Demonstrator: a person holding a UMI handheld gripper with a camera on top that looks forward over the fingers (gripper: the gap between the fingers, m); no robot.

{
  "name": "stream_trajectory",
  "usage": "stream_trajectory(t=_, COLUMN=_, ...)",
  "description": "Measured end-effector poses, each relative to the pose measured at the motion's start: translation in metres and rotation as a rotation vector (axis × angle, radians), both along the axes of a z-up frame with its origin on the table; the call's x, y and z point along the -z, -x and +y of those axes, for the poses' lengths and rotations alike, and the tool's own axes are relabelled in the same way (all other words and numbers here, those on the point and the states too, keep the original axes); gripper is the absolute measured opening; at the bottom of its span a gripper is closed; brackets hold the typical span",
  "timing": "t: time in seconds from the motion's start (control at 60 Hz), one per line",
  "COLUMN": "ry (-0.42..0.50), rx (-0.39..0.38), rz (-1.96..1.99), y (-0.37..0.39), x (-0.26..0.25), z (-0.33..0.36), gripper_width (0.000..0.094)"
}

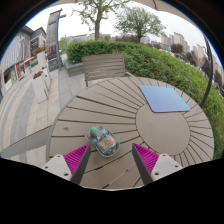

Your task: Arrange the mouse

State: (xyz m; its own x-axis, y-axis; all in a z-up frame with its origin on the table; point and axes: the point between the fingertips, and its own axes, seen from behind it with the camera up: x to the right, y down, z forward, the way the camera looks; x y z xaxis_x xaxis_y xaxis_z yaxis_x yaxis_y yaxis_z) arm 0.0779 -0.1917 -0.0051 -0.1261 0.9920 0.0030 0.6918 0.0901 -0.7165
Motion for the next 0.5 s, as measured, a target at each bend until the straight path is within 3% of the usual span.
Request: stream_trajectory(t=0.5, ry=-0.028, rx=0.061, rz=0.036, y=0.068, x=0.004, z=0.011, gripper_width=0.0856)
